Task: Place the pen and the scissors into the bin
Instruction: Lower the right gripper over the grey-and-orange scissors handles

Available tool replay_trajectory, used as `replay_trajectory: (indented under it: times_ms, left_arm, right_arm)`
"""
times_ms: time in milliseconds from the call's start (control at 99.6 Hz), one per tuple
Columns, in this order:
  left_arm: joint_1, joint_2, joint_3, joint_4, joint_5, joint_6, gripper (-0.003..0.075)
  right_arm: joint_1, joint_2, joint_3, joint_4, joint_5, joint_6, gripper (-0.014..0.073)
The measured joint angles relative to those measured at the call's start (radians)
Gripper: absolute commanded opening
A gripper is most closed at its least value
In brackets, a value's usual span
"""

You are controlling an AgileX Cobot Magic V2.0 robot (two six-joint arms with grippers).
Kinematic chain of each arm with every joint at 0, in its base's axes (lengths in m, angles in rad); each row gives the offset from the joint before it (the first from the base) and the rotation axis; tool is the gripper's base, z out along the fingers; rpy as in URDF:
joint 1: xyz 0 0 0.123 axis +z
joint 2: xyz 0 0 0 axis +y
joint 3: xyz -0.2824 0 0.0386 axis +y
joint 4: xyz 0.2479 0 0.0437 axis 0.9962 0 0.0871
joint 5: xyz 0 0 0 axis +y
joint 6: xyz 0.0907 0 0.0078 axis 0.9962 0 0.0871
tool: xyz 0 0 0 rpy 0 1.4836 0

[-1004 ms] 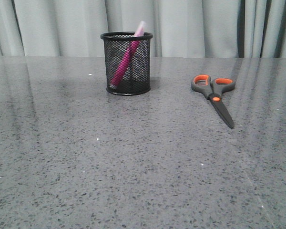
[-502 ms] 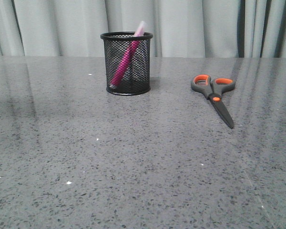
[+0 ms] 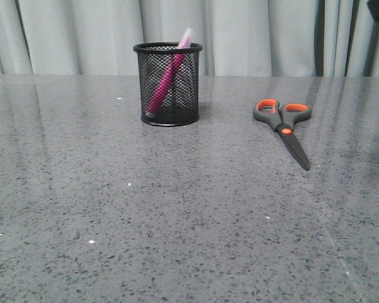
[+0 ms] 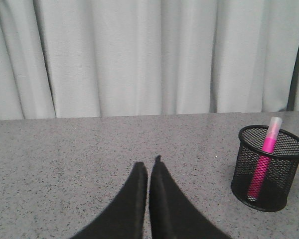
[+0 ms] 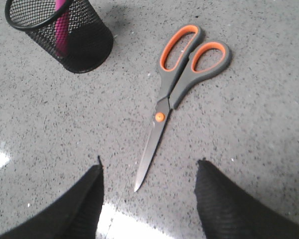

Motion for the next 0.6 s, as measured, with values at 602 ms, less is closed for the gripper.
replay_trajectory:
  times_ms: [602]
  left_arm:
    - [0.0,-0.008,0.01,-0.002,-0.011,0.0,-0.0022]
  right_arm:
    - [0.022,0.182,-0.109,0.057,0.05,0.011,0.0286]
